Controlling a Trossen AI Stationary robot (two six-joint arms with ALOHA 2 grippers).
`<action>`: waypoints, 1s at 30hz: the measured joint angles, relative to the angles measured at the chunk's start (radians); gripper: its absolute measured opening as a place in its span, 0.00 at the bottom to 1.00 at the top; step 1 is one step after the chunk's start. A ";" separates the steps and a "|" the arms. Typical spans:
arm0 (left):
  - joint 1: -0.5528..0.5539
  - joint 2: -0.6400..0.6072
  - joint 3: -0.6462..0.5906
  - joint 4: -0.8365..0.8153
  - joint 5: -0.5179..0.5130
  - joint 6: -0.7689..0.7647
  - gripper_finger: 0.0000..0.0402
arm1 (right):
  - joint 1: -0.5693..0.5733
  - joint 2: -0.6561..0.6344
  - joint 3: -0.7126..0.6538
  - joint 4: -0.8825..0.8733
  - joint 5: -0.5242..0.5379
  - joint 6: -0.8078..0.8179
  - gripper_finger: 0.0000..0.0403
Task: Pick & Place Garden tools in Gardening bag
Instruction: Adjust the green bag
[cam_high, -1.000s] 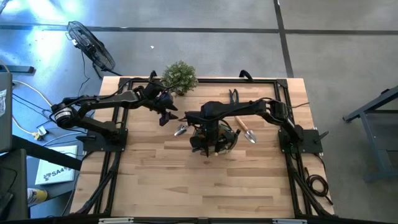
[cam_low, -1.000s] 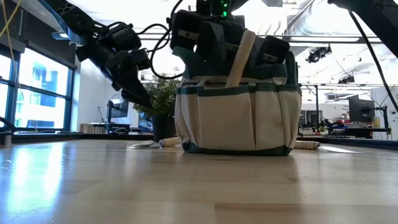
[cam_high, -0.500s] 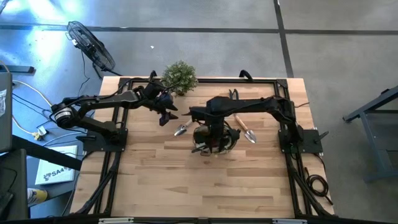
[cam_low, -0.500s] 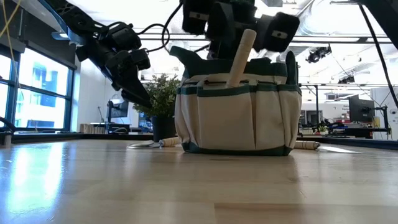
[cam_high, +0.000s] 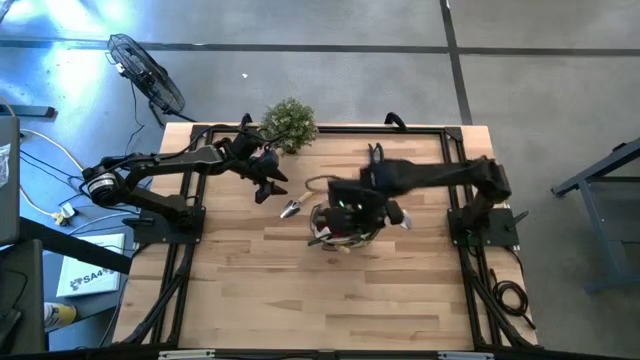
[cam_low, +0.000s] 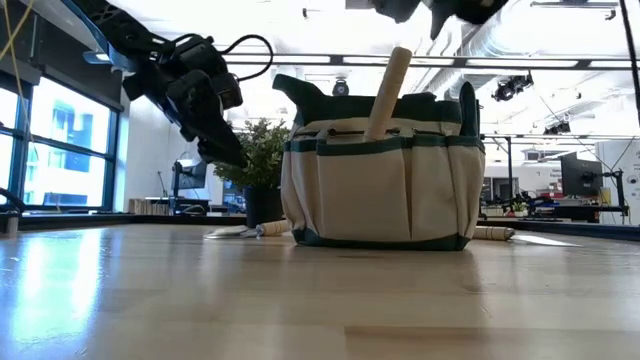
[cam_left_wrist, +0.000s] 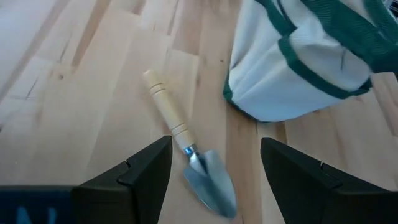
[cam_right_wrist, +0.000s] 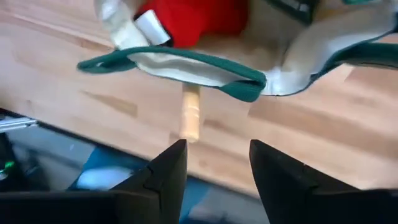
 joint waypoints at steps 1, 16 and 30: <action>0.000 0.000 0.000 0.000 0.001 0.000 0.60 | 0.034 -0.015 0.000 0.001 0.061 0.004 0.41; 0.000 0.000 0.000 0.018 -0.075 -0.001 0.60 | 0.553 0.021 0.000 0.010 1.036 0.044 0.41; 0.000 0.001 0.000 0.019 -0.035 -0.045 0.60 | 0.591 0.178 0.000 0.047 1.426 -0.025 0.41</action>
